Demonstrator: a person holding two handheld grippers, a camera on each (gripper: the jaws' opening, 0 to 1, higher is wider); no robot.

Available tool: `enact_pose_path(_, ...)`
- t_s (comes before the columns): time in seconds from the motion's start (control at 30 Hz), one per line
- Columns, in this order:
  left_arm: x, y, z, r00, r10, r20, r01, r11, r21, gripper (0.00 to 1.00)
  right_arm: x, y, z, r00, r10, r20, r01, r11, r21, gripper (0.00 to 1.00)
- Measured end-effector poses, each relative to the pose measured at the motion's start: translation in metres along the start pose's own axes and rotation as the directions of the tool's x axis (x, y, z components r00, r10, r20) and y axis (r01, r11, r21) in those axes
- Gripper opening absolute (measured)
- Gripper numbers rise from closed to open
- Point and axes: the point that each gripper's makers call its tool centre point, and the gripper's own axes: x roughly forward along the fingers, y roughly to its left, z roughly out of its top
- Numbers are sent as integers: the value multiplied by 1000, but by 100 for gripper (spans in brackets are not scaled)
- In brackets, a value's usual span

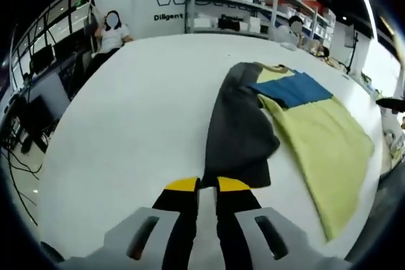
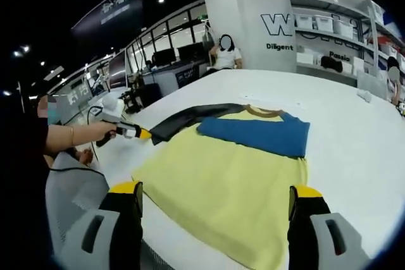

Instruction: Fold the garment on the visible template until the final outline fits inside the template.

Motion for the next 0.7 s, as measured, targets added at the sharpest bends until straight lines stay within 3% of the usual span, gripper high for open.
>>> enact_pose_path(0.33, -5, 6, 7, 1000, -7, 22, 8, 1000, -31, 1, -1, -1, -1, 1000, -5, 2, 5, 1000, 9, 99)
enact_pose_path(0.7, -13, 43, 38, 996, 63, 62, -60, 997, -50, 1, 1, 0, 3, 1000, 5, 5, -5, 1000, 4, 99)
